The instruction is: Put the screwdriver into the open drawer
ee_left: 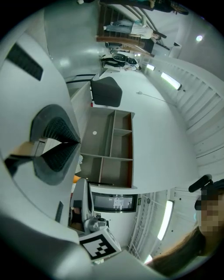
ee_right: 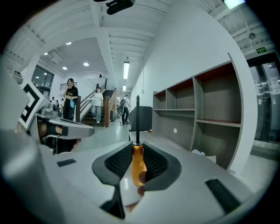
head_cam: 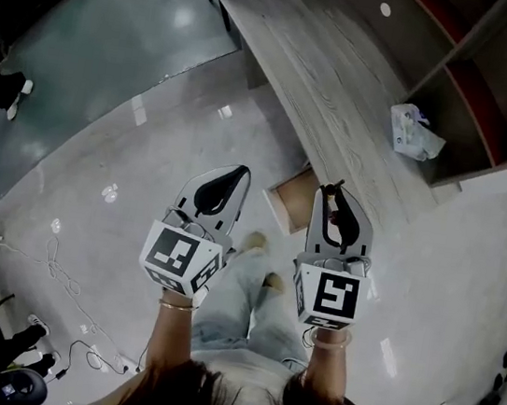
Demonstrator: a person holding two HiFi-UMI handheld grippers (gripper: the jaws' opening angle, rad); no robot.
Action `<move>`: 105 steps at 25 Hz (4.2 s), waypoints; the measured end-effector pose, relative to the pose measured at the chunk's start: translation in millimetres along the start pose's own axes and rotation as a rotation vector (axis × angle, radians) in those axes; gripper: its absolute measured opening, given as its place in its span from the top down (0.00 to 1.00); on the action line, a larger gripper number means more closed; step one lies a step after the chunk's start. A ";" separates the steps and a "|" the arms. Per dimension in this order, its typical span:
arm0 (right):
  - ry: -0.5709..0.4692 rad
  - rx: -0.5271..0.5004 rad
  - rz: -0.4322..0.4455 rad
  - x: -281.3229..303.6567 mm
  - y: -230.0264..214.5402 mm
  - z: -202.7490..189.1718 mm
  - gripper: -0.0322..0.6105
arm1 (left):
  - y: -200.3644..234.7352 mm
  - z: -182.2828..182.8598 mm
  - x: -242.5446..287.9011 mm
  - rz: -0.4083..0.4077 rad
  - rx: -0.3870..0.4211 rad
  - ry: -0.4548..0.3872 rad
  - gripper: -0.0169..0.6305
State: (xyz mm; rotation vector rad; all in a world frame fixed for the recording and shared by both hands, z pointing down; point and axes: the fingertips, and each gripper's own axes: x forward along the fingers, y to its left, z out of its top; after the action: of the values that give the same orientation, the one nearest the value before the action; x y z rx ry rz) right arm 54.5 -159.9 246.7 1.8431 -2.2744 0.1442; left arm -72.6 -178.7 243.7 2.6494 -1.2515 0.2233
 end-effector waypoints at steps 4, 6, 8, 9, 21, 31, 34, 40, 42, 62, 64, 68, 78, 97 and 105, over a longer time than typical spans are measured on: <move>0.033 -0.003 0.004 15.5 1.5 -20.2 0.81 | 11.3 -18.2 14.5 -0.003 -0.023 0.026 0.95; 0.052 -0.001 0.003 22.1 1.3 -30.6 0.81 | 16.3 -25.0 21.1 -0.003 -0.032 0.036 0.95; 0.069 0.001 0.003 28.1 1.5 -40.6 0.81 | 20.7 -30.7 26.8 -0.003 -0.045 0.043 0.95; 0.075 0.001 0.004 30.8 2.3 -45.1 0.81 | 22.7 -33.5 29.3 -0.002 -0.052 0.046 0.95; 0.181 0.010 0.020 66.3 17.4 -126.3 0.81 | 54.3 -91.9 58.5 0.027 -0.129 0.106 0.95; 0.271 -0.023 0.004 89.2 22.6 -198.2 0.81 | 80.8 -145.9 77.4 0.022 -0.143 0.165 0.95; 0.307 -0.055 0.011 95.5 23.3 -220.4 0.81 | 87.4 -162.3 82.8 0.028 -0.145 0.185 0.95; 0.376 -0.081 0.007 104.0 19.2 -264.7 0.81 | 95.3 -194.9 94.7 0.029 -0.161 0.216 0.95; 0.387 -0.086 0.008 106.5 17.3 -279.1 0.81 | 97.4 -203.3 98.6 0.030 -0.161 0.218 0.95; 0.560 -0.154 0.062 125.0 10.3 -394.4 0.81 | 88.9 -271.5 129.1 0.002 -0.153 0.223 0.95; 0.583 -0.159 0.062 126.4 9.3 -405.1 0.81 | 88.0 -278.1 130.0 0.001 -0.160 0.223 0.95; 0.645 -0.156 0.054 126.6 7.1 -427.7 0.81 | 88.2 -290.3 129.2 0.003 -0.174 0.225 0.95; 0.795 -0.157 0.046 118.7 8.1 -476.2 0.81 | 88.0 -316.9 124.4 0.010 -0.199 0.237 0.95; 0.907 -0.186 0.079 145.6 18.4 -520.0 0.81 | 85.9 -343.9 123.1 0.015 -0.238 0.263 0.95; 0.967 -0.192 0.103 153.1 24.2 -534.8 0.81 | 89.5 -347.1 127.5 0.020 -0.245 0.267 0.95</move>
State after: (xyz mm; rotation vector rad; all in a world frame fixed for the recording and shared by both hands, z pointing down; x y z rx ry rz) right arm 55.0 -190.3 802.6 1.1576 -1.6057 0.6448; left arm -79.0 -243.9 618.4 2.3117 -1.1393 0.3861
